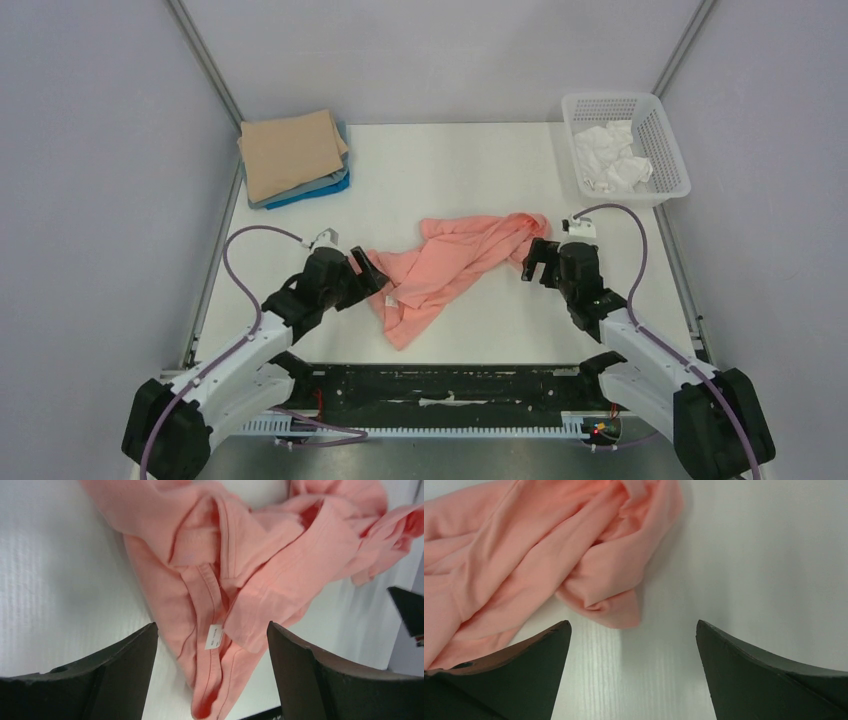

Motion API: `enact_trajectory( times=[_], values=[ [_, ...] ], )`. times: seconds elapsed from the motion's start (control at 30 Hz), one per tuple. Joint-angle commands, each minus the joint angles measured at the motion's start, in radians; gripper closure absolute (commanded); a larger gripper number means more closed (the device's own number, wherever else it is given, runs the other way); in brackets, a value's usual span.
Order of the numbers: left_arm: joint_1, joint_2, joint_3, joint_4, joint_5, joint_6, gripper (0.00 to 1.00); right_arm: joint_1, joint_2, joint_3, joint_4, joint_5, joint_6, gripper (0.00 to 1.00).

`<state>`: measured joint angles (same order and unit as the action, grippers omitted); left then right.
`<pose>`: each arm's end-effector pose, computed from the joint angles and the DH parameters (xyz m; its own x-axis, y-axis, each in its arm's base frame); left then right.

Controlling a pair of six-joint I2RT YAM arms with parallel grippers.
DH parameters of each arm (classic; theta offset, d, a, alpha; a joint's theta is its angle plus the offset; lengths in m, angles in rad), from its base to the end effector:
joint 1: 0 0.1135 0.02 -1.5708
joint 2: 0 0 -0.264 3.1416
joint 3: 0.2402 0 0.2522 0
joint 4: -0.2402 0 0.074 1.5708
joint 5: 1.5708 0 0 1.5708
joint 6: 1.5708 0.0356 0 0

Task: Fold and stack the t-shirts
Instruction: Move the tshirt to the center of the board, then flatten out the tshirt

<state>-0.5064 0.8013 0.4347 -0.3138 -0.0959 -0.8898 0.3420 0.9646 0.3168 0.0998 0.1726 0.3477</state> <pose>0.1517 -0.0802 0.2025 -0.6709 -0.5122 -0.5362 -0.1644 0.8078 -0.5660 0.1850 0.0594 0.1737 -0.5270 0.1687 -0.8330 -0.0135 0.9783 0.2067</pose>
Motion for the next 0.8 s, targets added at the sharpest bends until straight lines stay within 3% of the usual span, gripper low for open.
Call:
enact_trajectory(
  times=[0.0,0.33,0.47,0.77],
  values=[
    [-0.027,0.14,-0.017,0.184,0.227,-0.022,0.14,-0.003,-0.096,0.025,-0.084,0.267,0.086,0.02],
    [-0.144,0.317,0.076,0.192,0.152,0.011,0.2,-0.003,-0.344,-0.105,-0.128,0.382,0.073,0.02],
    [-0.171,0.322,0.104,0.153,0.072,0.011,0.26,-0.003,-0.37,-0.11,-0.123,0.363,0.066,0.02],
    [-0.178,0.427,0.147,0.183,0.081,0.026,0.32,-0.003,-0.386,-0.12,-0.127,0.361,0.064,0.02]
  ],
)
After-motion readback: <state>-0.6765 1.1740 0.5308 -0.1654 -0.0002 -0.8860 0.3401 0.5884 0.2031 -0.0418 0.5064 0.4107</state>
